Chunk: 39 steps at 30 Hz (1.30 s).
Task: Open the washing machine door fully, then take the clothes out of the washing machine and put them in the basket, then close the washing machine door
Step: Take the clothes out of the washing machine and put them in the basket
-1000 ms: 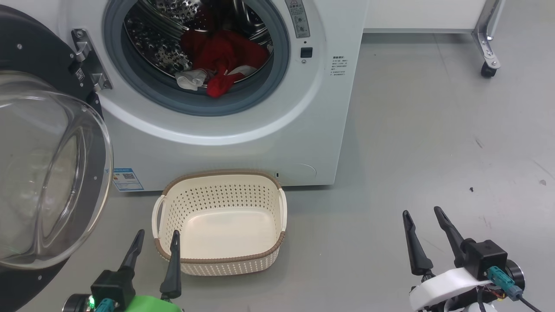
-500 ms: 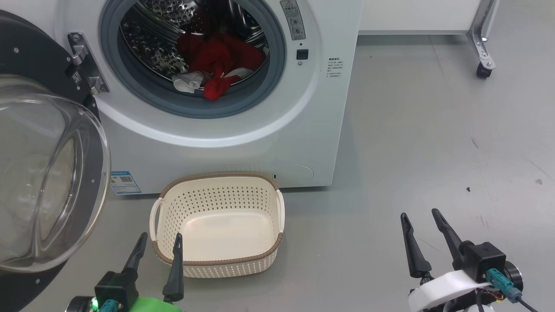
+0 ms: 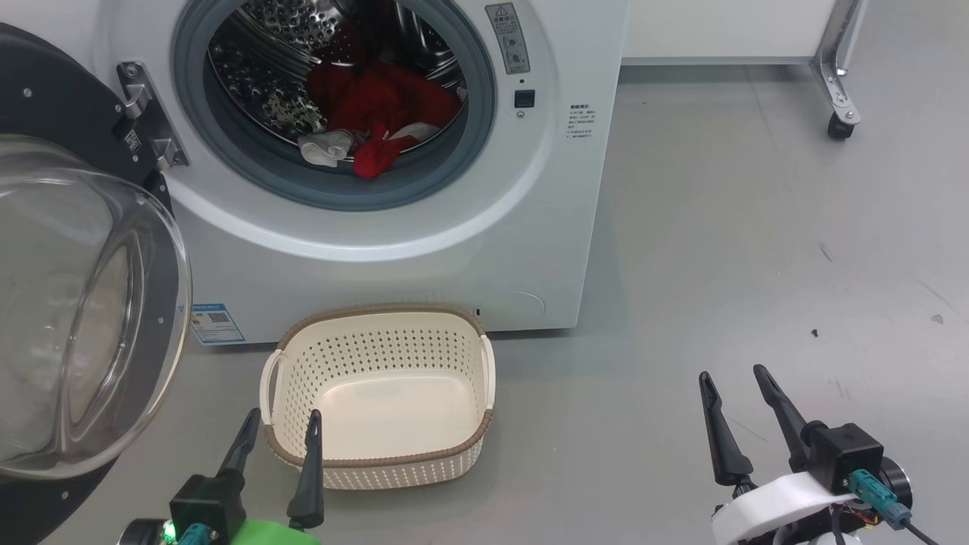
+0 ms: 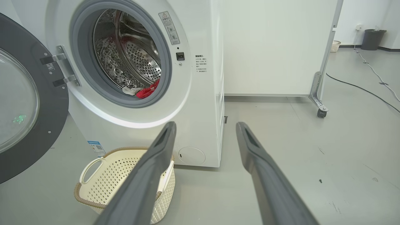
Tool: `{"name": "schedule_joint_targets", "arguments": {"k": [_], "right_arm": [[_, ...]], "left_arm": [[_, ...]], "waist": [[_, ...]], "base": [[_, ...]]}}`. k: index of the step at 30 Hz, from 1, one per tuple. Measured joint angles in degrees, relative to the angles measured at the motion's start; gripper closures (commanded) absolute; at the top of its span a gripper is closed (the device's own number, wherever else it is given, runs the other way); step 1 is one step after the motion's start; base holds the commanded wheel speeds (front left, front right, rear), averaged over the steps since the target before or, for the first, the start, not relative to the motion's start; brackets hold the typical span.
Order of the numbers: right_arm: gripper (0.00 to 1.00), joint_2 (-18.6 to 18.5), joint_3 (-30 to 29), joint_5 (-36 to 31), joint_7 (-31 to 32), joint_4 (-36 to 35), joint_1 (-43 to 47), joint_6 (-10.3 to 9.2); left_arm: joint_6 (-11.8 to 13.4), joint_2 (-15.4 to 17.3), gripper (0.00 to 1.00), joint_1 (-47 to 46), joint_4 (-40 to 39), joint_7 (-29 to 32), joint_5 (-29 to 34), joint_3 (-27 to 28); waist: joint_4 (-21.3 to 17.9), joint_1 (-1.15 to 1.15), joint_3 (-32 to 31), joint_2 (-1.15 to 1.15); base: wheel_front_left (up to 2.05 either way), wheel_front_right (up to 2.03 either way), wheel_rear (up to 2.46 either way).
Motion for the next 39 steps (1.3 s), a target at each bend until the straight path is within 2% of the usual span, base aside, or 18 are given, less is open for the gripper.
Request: {"name": "schedule_joint_targets", "arguments": {"k": [16,39], "right_arm": [[0.00,0.0,0.1,0.0,0.0,-0.1,0.2,-0.08],[0.00,0.0,0.2,0.4,0.0,-0.3,0.3,-0.48]], "left_arm": [[0.9,-0.2,0.00,0.1,-0.4,0.0,1.0,-0.1],[1.3,-0.3,0.00,0.1,-1.4,0.0,1.2,-0.4]], "waist": [[-0.4,0.00,-0.4,0.00],[-0.2,0.00,-0.1,0.00]], "base": [[0.31,-0.31,0.00],[0.88,-0.88,0.00]]}}
